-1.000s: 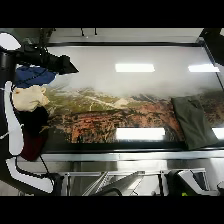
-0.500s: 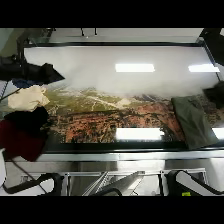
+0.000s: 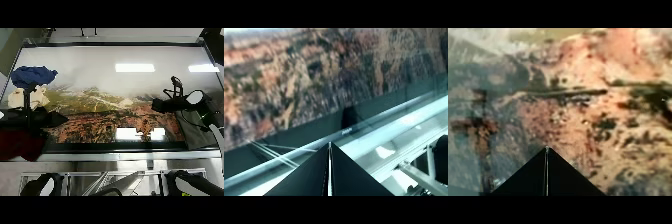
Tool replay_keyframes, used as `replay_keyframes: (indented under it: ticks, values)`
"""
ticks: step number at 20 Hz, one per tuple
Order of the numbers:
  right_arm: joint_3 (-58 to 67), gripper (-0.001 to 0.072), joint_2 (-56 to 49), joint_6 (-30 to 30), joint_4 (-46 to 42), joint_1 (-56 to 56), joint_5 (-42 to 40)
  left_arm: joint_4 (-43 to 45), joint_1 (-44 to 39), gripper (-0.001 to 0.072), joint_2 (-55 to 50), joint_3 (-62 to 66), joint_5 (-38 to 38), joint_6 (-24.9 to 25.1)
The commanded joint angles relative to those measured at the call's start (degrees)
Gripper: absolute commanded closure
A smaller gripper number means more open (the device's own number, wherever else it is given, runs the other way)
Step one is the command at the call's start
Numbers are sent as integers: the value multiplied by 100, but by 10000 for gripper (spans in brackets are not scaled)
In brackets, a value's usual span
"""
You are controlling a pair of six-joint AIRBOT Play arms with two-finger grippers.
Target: Fold the shirts.
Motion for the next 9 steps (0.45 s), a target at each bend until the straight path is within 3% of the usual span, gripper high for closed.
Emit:
replay_keyframes:
  ticks: [1, 9]
  values:
    - [-61, 691, -4, 74, -101, 223, 22, 2, 4, 694, 387, -439, 48, 13]
    - [-61, 691, -4, 74, -101, 223, 22, 0, 4, 695, 555, -560, 48, 13]
